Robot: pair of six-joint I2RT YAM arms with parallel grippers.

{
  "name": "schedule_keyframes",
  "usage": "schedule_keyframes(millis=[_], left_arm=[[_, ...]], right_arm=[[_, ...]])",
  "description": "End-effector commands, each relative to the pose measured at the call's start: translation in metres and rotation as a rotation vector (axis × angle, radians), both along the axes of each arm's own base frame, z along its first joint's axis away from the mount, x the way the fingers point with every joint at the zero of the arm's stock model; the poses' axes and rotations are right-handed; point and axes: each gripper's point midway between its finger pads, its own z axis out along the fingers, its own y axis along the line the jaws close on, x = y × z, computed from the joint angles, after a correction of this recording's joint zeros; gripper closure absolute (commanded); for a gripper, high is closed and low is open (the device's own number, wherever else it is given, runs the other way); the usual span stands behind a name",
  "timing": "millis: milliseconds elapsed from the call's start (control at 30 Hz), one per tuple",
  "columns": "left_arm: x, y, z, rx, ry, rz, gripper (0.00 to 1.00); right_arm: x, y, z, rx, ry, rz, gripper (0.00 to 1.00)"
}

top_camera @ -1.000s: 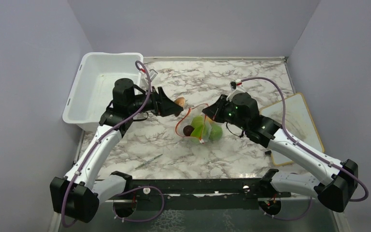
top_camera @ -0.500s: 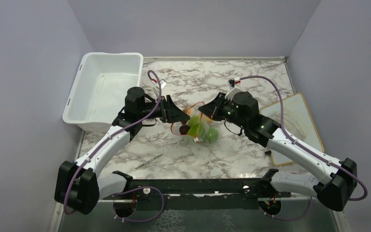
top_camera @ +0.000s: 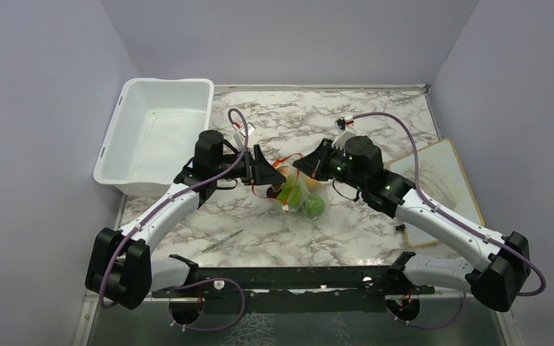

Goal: Place the food in the zip-top bag and seal the zipper
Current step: Place the fake vegetable in the zipper food storage bag.

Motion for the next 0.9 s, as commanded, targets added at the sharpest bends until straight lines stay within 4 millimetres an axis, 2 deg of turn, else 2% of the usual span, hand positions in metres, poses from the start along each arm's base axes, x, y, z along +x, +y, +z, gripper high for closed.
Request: schedule_keyframes(millis=[0, 200, 400, 533, 733, 867], left_arm=[[0.002, 0.000, 0.006, 0.029, -0.036, 0.010, 0.24], [0.004, 0.004, 0.016, 0.053, -0.083, 0.033, 0.17], [0.007, 0.007, 0.016, 0.079, -0.094, 0.057, 0.10], [0.007, 0.008, 0.017, 0.083, -0.099, 0.058, 0.09], [0.008, 0.012, 0.030, 0.122, -0.192, 0.053, 0.13], [0.011, 0.021, 0.035, 0.192, -0.280, 0.067, 0.14]], right_arm=[[0.000, 0.009, 0.017, 0.042, -0.057, 0.040, 0.99], [-0.001, 0.005, 0.013, 0.028, -0.057, 0.035, 0.99], [-0.005, 0.003, 0.011, 0.017, -0.059, 0.044, 0.99], [-0.006, 0.002, 0.012, 0.017, -0.064, 0.043, 0.99], [-0.011, 0.004, 0.016, 0.001, -0.076, 0.089, 0.99], [-0.021, 0.004, 0.007, -0.034, -0.069, 0.145, 0.99]])
